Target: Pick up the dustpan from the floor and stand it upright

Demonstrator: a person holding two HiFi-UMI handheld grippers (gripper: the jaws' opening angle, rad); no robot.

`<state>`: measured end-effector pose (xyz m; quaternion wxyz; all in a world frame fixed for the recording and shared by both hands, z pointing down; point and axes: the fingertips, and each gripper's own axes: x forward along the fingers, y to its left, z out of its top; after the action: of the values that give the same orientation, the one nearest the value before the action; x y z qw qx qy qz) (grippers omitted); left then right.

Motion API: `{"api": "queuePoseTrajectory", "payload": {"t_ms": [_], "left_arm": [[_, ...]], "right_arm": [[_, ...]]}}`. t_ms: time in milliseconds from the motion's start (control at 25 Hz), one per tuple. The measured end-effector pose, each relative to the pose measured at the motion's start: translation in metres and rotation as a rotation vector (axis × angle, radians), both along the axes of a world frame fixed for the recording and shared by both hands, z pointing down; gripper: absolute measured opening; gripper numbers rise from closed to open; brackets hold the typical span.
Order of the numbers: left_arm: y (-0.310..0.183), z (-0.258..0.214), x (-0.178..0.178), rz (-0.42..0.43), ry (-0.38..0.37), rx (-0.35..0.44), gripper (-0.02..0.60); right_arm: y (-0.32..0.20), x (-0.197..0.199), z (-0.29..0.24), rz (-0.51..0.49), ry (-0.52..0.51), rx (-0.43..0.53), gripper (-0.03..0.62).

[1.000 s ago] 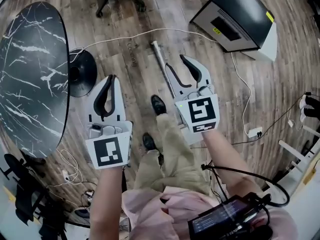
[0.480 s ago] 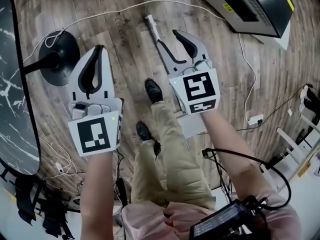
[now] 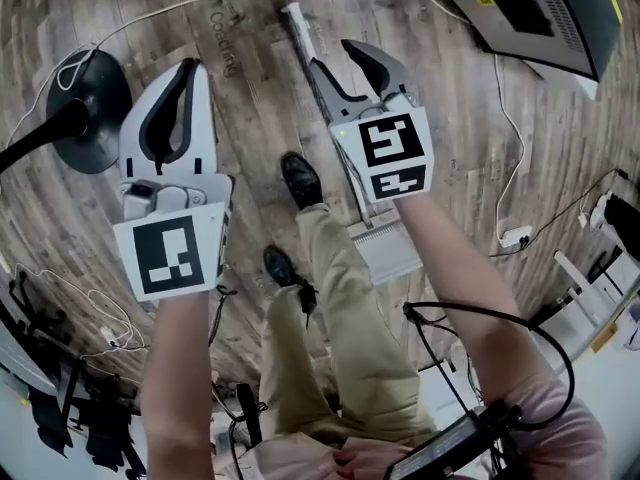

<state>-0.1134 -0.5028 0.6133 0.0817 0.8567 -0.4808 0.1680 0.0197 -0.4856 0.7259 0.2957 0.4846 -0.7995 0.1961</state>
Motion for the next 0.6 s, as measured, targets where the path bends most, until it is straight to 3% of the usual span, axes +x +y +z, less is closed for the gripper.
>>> {"api": "queuePoseTrajectory", "payload": {"t_ms": [200,600], "left_arm": [[-0.001,0.04,0.005,0.008,0.028,0.002,0.021],[-0.013,0.107,-0.003,-0.009,-0.03,-0.006,0.023]], "right_arm": [[-0.001,0.005,0.057,-0.008,0.011,-0.04,0.175],[-0.016,0.003,0.13,-0.043,0.039,-0.079,0.175]]}}
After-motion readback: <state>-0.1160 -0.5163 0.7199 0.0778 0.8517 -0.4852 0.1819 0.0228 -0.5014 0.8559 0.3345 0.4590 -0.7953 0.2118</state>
